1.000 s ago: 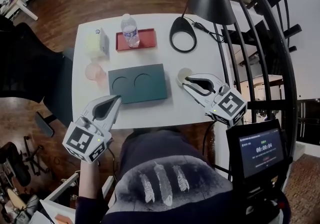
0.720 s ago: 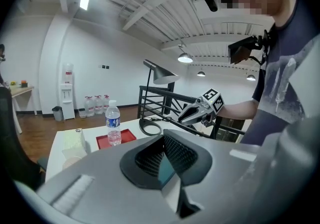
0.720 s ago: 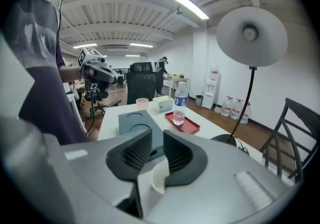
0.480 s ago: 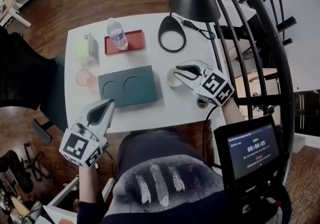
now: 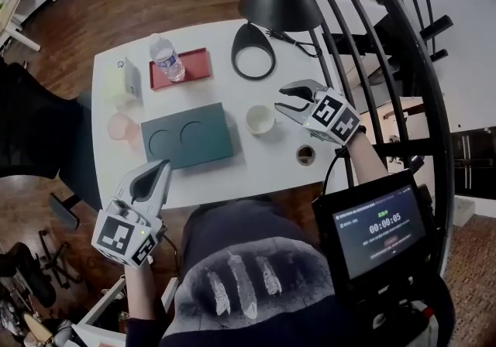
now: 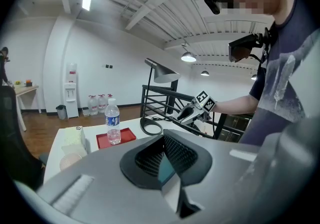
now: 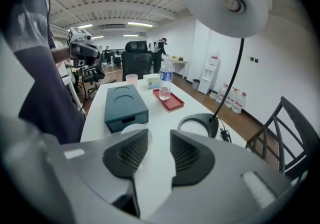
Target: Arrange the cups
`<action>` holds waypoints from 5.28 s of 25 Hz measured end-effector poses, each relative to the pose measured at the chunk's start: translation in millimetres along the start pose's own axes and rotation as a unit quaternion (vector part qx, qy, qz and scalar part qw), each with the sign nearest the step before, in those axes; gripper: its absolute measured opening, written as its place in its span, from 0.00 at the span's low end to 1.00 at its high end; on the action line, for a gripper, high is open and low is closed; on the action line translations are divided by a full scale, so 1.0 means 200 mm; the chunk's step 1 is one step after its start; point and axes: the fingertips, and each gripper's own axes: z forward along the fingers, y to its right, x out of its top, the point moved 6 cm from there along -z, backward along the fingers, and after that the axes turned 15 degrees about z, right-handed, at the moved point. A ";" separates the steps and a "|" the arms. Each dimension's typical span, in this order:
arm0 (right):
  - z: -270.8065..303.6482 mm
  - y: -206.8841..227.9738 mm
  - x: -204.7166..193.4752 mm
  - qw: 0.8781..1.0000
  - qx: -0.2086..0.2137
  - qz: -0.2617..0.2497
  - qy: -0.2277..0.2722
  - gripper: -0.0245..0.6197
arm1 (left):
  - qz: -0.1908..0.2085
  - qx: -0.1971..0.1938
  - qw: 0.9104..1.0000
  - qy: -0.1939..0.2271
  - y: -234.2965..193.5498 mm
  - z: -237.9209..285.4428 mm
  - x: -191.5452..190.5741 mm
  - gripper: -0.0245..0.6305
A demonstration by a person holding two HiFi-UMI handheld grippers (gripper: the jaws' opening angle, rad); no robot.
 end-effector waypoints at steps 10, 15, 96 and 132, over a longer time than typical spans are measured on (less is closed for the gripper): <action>-0.12 0.09 -0.19 0.995 -0.022 -0.021 -0.096 0.37 | 0.002 -0.001 1.000 -0.006 0.07 0.01 -0.01 0.04; -0.08 0.05 -0.31 0.990 -0.014 -0.036 -0.137 0.37 | -0.003 -0.001 1.000 -0.013 0.11 0.00 -0.05 0.04; 0.42 -0.53 0.39 0.984 0.078 -0.156 -0.029 0.11 | -0.038 0.040 0.998 -0.016 0.05 -0.28 -0.29 0.04; 0.62 -0.65 0.25 0.981 0.147 -0.097 -0.079 0.12 | -0.036 0.040 0.998 -0.026 -0.01 -0.33 -0.32 0.04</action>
